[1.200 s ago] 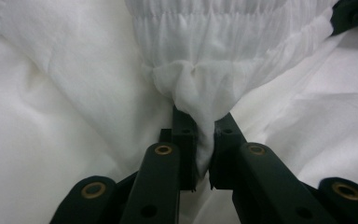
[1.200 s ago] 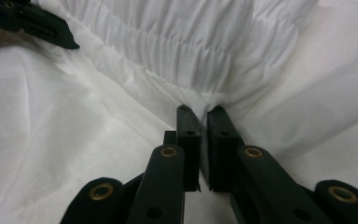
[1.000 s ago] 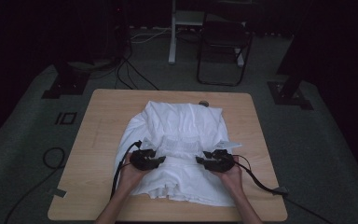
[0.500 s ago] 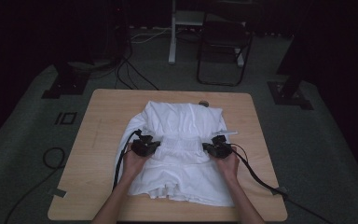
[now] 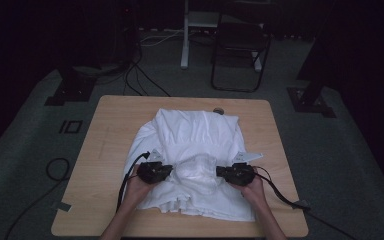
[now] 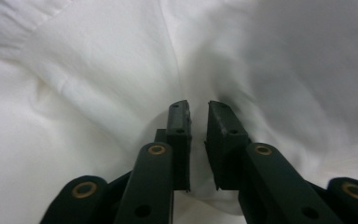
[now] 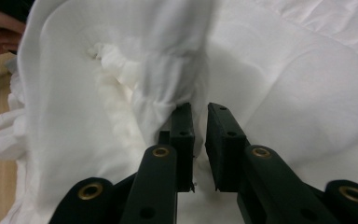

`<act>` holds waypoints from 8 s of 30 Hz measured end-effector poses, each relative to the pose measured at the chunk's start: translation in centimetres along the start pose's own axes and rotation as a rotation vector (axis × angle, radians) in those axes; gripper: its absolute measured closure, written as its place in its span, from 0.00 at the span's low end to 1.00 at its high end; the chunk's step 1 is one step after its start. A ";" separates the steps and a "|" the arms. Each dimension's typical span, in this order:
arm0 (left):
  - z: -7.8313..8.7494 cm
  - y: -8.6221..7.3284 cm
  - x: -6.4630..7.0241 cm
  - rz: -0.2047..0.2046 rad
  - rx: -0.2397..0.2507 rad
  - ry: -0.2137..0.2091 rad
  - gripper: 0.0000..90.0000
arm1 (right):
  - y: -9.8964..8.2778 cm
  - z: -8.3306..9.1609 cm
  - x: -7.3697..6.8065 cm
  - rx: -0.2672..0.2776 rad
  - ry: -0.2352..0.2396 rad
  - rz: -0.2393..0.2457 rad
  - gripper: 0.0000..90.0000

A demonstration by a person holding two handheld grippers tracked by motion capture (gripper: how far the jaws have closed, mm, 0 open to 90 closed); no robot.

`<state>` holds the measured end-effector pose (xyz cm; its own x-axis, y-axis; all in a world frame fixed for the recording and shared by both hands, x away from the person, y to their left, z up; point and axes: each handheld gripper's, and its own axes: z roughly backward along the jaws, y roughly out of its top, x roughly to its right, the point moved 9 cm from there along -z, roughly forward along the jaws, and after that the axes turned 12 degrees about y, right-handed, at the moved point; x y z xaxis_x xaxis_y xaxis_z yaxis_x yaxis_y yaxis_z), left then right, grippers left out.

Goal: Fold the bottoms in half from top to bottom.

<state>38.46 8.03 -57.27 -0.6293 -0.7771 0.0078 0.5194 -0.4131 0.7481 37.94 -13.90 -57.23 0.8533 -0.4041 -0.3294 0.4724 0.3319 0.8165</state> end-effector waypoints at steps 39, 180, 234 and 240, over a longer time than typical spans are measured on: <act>-4.8 3.0 -4.2 0.020 0.021 0.182 0.66 | 2.4 -2.0 4.4 -0.009 -0.280 -0.055 0.63; 0.0 7.4 -13.9 0.322 0.142 0.110 0.90 | 11.1 4.9 13.2 0.216 -0.321 -0.146 0.93; -1.0 -2.3 -7.5 0.071 -0.026 0.206 0.88 | -2.5 2.6 5.8 -0.022 -0.305 -0.155 0.92; -2.4 -1.0 -8.8 0.087 -0.029 0.250 0.88 | -1.5 2.1 7.6 -0.005 -0.353 -0.165 0.93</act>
<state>44.82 14.12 -59.69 -0.4214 -0.9018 -0.0954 0.5840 -0.3503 0.7322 43.22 -19.23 -59.97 0.6377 -0.7208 -0.2718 0.5986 0.2415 0.7638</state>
